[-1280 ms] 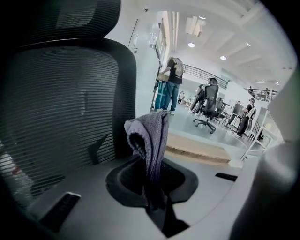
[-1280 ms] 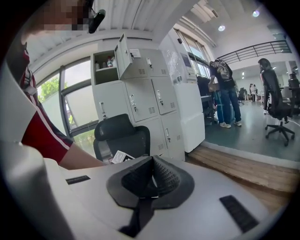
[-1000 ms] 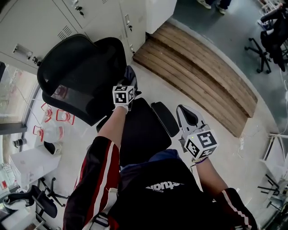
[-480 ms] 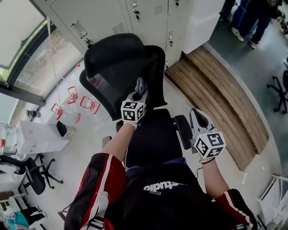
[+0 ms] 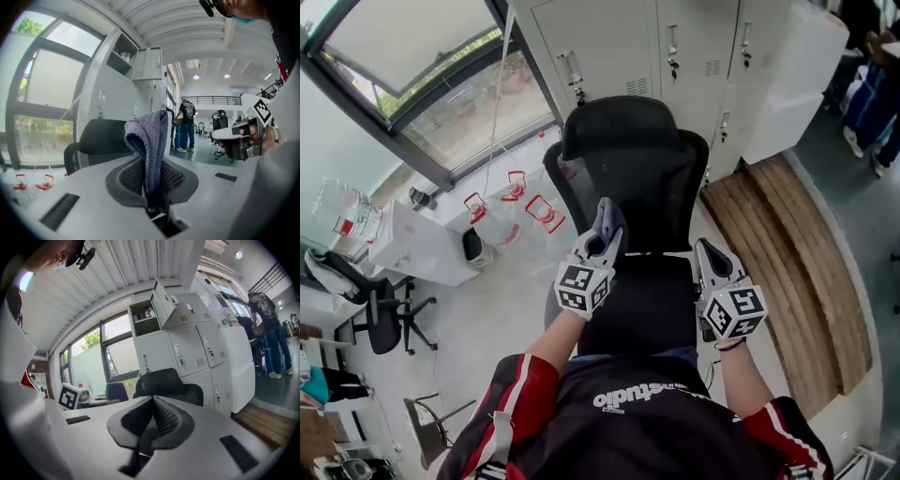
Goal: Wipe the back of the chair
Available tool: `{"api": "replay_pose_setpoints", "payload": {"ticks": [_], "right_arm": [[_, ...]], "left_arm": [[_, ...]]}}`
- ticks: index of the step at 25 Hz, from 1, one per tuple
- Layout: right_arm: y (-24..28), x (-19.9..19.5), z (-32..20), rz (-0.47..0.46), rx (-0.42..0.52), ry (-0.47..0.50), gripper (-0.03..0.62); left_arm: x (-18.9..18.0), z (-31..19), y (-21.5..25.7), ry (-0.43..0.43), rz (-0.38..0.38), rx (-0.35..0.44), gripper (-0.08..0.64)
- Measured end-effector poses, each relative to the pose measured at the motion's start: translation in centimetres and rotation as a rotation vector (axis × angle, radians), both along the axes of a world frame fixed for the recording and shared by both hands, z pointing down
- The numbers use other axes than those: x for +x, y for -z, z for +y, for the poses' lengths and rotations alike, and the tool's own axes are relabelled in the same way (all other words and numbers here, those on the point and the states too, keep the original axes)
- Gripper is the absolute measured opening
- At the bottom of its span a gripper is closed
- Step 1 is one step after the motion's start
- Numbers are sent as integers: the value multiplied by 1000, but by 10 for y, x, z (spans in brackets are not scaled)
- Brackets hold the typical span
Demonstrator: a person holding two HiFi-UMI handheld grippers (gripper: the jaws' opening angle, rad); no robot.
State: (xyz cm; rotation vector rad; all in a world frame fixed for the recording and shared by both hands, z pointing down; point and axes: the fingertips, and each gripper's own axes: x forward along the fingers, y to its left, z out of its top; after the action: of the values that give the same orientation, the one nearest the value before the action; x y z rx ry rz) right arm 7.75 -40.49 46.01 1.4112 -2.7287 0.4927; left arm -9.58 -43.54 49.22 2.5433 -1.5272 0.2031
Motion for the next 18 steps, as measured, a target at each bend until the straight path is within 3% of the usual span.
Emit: {"api": "replay_pose_setpoints", "payload": {"ticks": [3,9,18], "right_arm": [[12,-14,7,-28,19,28,-3],[24,-36,40,-43,37,45,-3],[40,-66,160,32,40,45,-3]], "left_arm": [[-26,26,24,73,44,13,55],[-70,83,53,133,-9,56,55],[-119,215,76,178,34,62,55]]}}
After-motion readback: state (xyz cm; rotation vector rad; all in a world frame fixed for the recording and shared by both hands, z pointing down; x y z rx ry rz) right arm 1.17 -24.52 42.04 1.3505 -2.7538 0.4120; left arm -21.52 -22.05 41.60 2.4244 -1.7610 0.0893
